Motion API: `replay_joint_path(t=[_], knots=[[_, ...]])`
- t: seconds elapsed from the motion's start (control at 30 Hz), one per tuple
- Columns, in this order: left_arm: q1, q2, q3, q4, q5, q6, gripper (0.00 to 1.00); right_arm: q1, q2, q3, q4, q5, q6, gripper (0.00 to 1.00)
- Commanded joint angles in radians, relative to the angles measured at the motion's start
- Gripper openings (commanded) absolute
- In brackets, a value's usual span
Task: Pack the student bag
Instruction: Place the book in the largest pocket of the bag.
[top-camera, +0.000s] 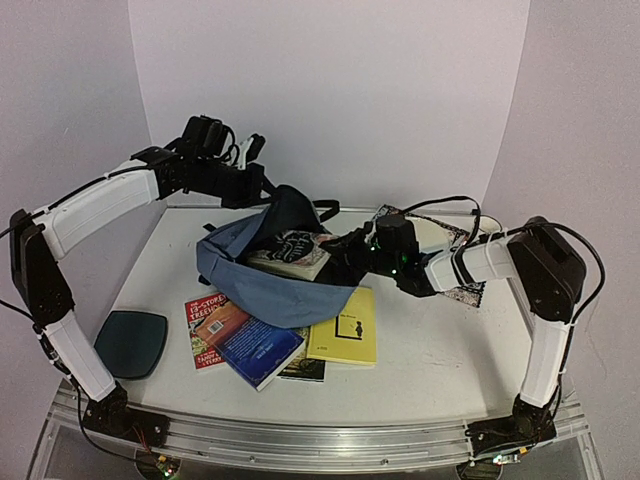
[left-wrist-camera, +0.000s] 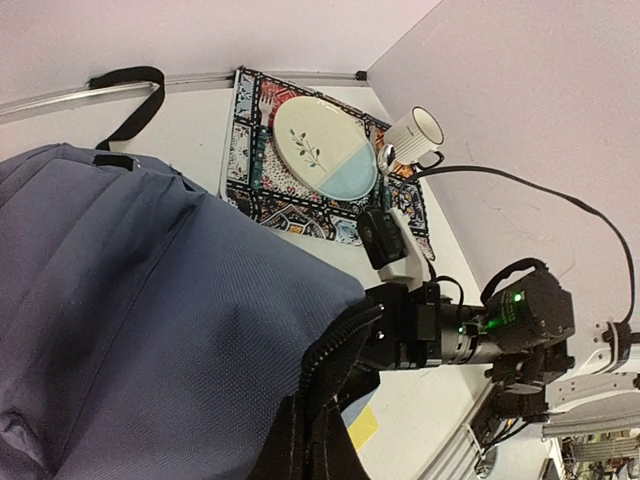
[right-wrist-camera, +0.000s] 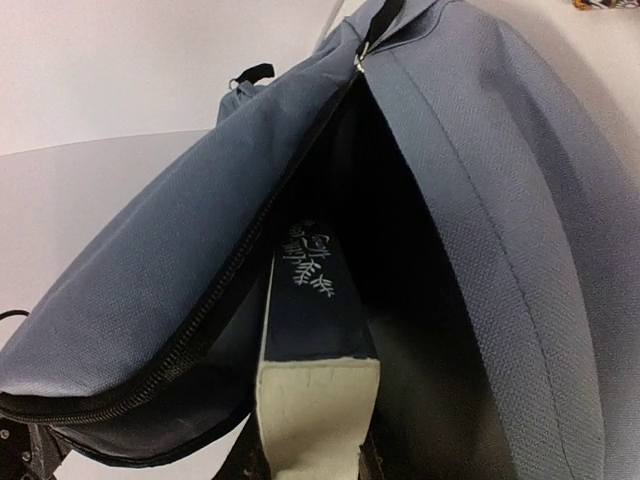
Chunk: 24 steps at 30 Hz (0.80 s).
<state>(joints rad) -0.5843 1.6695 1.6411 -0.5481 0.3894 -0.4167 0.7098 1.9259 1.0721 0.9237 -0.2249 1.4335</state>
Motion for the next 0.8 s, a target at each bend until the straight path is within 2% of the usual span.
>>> replay_joint_path(t=[0.0,0.23,0.5,0.77], knots=[[-0.016,-0.052,0.08,0.056,0.052,-0.034,0.0,0.022,-0.06,0.042,0.298,0.118,0.008,0.0],[-0.032,-0.065,0.07,0.074,0.078,-0.06,0.0,0.046,0.009,0.113,0.343,0.242,-0.002,0.0],[-0.057,-0.069,0.035,0.103,0.091,-0.08,0.0,0.099,0.163,0.246,0.343,0.388,-0.007,0.0],[-0.073,-0.083,-0.035,0.142,0.104,-0.107,0.0,0.124,0.282,0.373,0.288,0.482,-0.014,0.03]])
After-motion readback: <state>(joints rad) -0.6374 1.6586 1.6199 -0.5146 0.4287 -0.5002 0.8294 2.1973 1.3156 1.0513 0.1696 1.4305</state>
